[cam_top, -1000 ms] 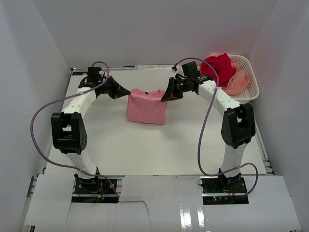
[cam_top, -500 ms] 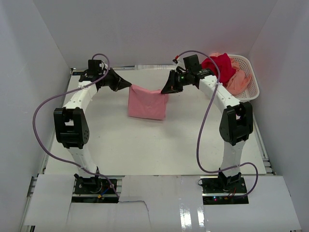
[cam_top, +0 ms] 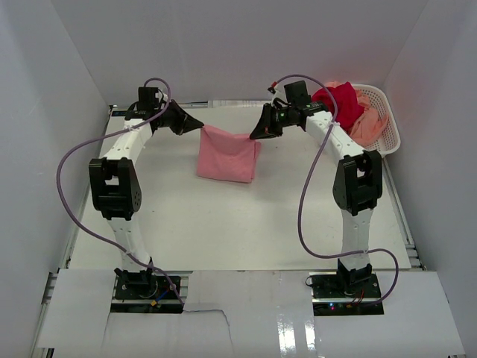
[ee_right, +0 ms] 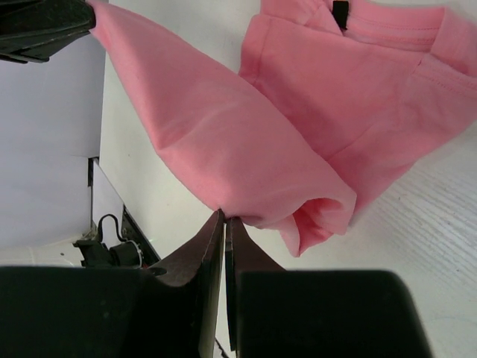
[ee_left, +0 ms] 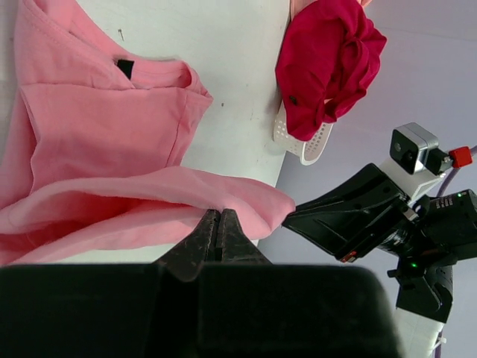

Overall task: Fold and stack the t-shirts
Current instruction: Fold the long partially folded tshirt into a neat square

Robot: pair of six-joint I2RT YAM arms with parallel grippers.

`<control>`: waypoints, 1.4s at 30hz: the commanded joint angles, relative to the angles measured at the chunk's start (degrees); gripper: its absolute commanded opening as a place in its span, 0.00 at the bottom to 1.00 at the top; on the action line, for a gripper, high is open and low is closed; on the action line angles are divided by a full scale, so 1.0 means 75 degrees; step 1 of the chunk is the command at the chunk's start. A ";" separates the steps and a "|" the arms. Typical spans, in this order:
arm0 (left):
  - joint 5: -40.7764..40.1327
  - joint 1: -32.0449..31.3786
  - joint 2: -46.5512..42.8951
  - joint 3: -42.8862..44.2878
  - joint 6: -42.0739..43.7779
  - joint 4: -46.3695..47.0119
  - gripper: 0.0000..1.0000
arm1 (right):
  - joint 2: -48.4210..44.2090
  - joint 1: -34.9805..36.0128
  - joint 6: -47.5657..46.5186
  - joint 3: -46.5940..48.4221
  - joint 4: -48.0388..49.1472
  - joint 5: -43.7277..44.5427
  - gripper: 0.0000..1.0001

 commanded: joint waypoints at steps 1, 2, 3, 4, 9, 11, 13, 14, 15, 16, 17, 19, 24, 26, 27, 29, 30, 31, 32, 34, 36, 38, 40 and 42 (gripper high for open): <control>0.0073 0.0058 0.0090 0.0590 -0.0009 0.0038 0.00 | 0.0234 -0.0139 -0.0224 0.0476 0.0073 -0.0306 0.08; 0.0062 0.0058 0.0160 0.0661 -0.0009 0.0038 0.00 | 0.0339 -0.0186 -0.0236 0.0523 0.0096 -0.0329 0.08; 0.0062 0.0046 0.0300 0.0801 -0.0009 0.0050 0.00 | 0.0410 -0.0221 -0.0236 0.0663 0.0108 -0.0341 0.08; 0.0062 0.0046 0.0371 0.0803 -0.0021 0.0038 0.00 | 0.0469 -0.0221 -0.0236 0.0734 0.0108 -0.0341 0.08; 0.0050 0.0046 0.0816 0.1247 -0.0044 0.0073 0.00 | 0.0961 -0.0432 -0.0072 0.1179 0.0295 -0.0599 0.08; 0.0073 0.0046 0.0980 0.1492 -0.0056 0.0073 0.00 | 0.1159 -0.0479 -0.0014 0.1320 0.0389 -0.0693 0.08; 0.0085 0.0058 0.1226 0.1657 -0.0079 0.0073 0.00 | 0.1312 -0.0525 0.0080 0.1472 0.0471 -0.0751 0.08; 0.0108 0.0046 0.1308 0.1797 -0.0080 0.0073 0.00 | 0.1359 -0.0537 0.0104 0.1519 0.0553 -0.0786 0.08; 0.0109 0.0046 0.1391 0.1880 -0.0091 0.0073 0.00 | 0.1406 -0.0549 0.0139 0.1543 0.0588 -0.0821 0.08; 0.0120 0.0046 0.1473 0.1962 -0.0091 0.0073 0.00 | 0.1488 -0.0584 0.0162 0.1589 0.0612 -0.0857 0.08; 0.0074 0.0046 0.1636 0.2102 -0.0080 0.0073 0.00 | 0.1535 -0.0608 0.0197 0.1578 0.0716 -0.0892 0.08; -0.0008 0.0046 0.1777 0.2232 -0.0056 0.0073 0.00 | 0.1629 -0.0666 0.0209 0.1578 0.0787 -0.0962 0.08; -0.0102 0.0046 0.2246 0.2782 -0.0056 0.0178 0.00 | 0.1700 -0.0772 0.0280 0.1496 0.1267 -0.1080 0.08; -0.0102 0.0046 0.2340 0.2853 -0.0068 0.0249 0.00 | 0.1746 -0.0807 0.0303 0.1508 0.1396 -0.1115 0.08; -0.0102 0.0058 0.2399 0.2853 -0.0103 0.0365 0.00 | 0.1770 -0.0842 0.0326 0.1508 0.1490 -0.1150 0.08; -0.0079 0.0046 0.2469 0.2853 -0.0138 0.0436 0.00 | 0.1863 -0.0877 0.0373 0.1496 0.1584 -0.1185 0.08; -0.0056 0.0046 0.2493 0.2830 -0.0185 0.0529 0.01 | 0.1899 -0.0889 0.0385 0.1496 0.1619 -0.1197 0.08; -0.0009 0.0046 0.2528 0.2737 -0.0220 0.0612 0.01 | 0.1934 -0.0924 0.0385 0.1473 0.1747 -0.1243 0.08; 0.0003 0.0058 0.2540 0.2678 -0.0243 0.0682 0.02 | 0.1934 -0.0924 0.0455 0.1438 0.1853 -0.1244 0.08; 0.0085 0.0046 0.2563 0.2515 -0.0337 0.0998 0.06 | 0.1969 -0.0959 0.0537 0.1286 0.2238 -0.1302 0.14; 0.0085 0.0046 0.2563 0.2385 -0.0396 0.1453 0.18 | 0.1969 -0.0994 0.0678 0.1099 0.2579 -0.1302 0.27; 0.0213 0.0081 0.2540 0.1989 -0.0641 0.2074 0.23 | 0.1993 -0.1018 0.0771 0.0946 0.3256 -0.1256 0.36; 0.0657 0.0128 0.2714 0.1648 -0.1259 0.3956 0.33 | 0.2051 -0.1100 0.1029 0.0759 0.3738 -0.1057 0.55; 0.1069 0.0210 0.2972 0.1680 -0.1637 0.4971 0.51 | 0.2098 -0.1193 0.1240 0.0746 0.4220 -0.0882 0.62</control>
